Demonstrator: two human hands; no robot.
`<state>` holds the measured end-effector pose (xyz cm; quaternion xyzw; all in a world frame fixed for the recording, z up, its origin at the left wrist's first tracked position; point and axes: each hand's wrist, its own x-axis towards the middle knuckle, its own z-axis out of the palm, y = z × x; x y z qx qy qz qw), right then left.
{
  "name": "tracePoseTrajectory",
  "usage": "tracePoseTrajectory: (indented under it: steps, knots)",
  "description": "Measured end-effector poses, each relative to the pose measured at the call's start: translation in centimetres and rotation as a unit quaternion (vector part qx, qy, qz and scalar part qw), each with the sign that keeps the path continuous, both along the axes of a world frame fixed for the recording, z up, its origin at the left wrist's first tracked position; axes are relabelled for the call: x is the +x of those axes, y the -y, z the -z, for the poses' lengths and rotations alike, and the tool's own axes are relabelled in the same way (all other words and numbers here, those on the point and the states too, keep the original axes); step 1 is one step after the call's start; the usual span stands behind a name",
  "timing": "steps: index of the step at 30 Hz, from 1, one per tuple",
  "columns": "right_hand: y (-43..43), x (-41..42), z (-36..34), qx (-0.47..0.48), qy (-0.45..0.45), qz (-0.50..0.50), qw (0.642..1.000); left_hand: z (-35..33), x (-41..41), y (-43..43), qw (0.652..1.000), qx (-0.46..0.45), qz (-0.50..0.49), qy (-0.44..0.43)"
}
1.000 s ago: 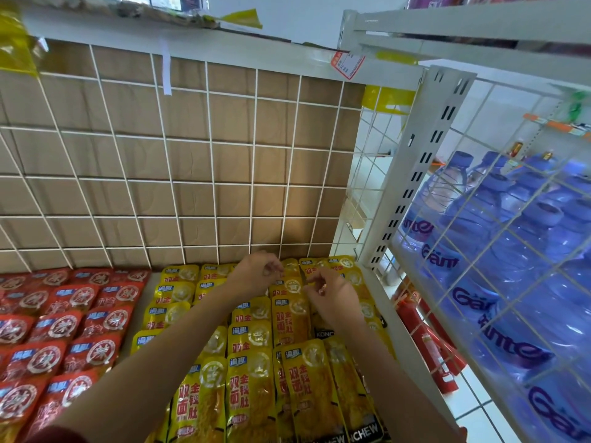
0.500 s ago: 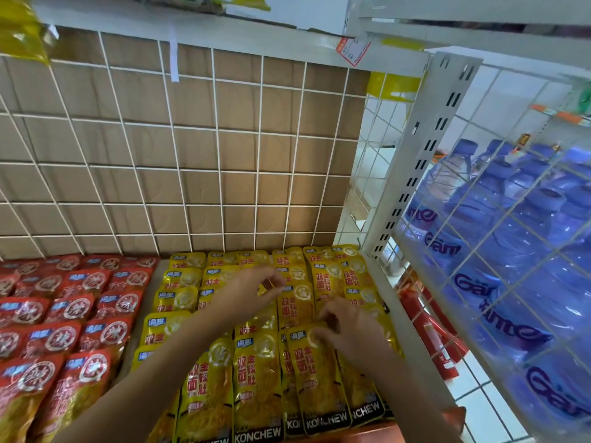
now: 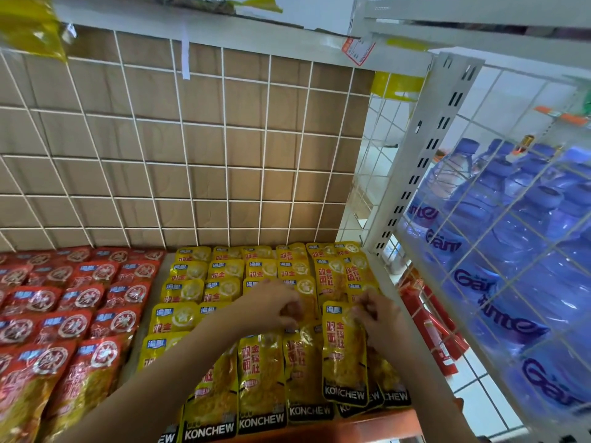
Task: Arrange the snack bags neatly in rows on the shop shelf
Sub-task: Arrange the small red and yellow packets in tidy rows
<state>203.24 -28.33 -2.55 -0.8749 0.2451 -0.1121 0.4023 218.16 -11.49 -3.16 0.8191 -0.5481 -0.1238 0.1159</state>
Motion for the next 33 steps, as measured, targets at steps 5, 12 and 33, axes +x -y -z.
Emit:
tracePoseTrajectory:
  steps: [5,12,33]
  knots:
    - [-0.1,-0.6,-0.3,-0.003,0.001,-0.001,1.0,0.3,0.2,0.2,1.0,0.007,0.009,-0.018]
    - [-0.3,-0.6,-0.4,-0.015,-0.01,-0.002,1.0,0.5,0.2,0.4,0.998,0.021,0.008,-0.051]
    - [-0.7,-0.5,-1.0,-0.019,-0.024,-0.006,1.0,0.1,3.3,1.7,0.979,-0.085,-0.058,-0.178]
